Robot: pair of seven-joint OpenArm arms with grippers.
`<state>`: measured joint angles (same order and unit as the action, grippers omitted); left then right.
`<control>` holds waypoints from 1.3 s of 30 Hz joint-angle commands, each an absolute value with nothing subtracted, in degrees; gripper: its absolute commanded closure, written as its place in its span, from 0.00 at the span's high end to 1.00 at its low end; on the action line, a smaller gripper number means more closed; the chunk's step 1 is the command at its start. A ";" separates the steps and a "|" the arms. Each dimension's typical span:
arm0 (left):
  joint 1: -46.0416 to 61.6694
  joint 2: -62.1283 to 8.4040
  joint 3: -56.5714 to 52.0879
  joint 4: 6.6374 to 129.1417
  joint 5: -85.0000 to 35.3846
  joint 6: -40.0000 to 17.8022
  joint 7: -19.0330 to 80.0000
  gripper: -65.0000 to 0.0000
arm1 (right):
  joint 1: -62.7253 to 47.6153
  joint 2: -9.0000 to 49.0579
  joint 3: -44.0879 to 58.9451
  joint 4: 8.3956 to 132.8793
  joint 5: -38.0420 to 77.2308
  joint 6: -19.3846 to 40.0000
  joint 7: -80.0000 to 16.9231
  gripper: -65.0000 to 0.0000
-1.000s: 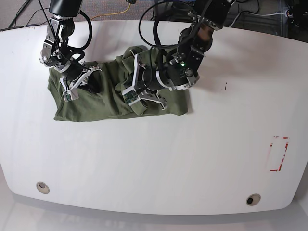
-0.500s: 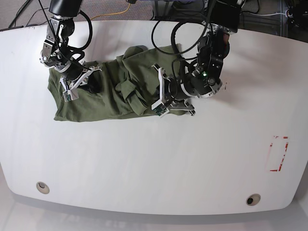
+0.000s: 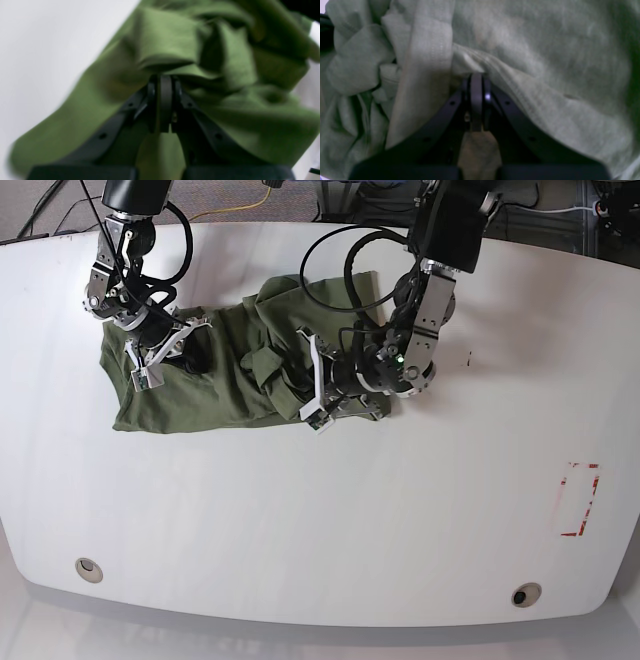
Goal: Layout the t-shirt on the table in an organized manner, then fold the t-shirt properly
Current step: 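Move the left gripper back to the shirt's folded end and grasp it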
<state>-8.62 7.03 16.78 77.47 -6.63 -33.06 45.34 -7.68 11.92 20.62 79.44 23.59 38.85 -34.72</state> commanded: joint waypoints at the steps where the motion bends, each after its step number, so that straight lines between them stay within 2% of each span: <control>1: -11.47 8.92 16.75 76.00 -7.43 -33.10 43.82 0.00 | -8.13 12.26 20.44 79.25 20.26 38.29 -39.08 0.00; 7: -12.97 9.00 17.36 75.12 -7.78 -33.10 43.74 0.00 | -8.13 12.26 20.44 79.25 20.26 38.29 -39.08 0.00; 23: -14.81 9.00 31.08 78.20 -17.63 -33.10 36.70 0.00 | -8.13 12.26 20.44 79.25 20.26 38.29 -39.08 0.00; 32: -12.35 8.22 27.82 87.43 -19.21 -33.10 35.74 0.00 | -7.78 12.26 20.35 79.25 20.00 38.29 -39.08 0.00; 39: -9.27 1.10 25.01 89.10 -19.21 -33.10 35.82 0.00 | -7.69 12.26 20.35 79.25 20.00 38.29 -39.08 0.00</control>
<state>-9.93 2.63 25.39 88.05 -18.90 -32.99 36.60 -7.49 11.92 20.58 79.44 23.55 38.98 -35.03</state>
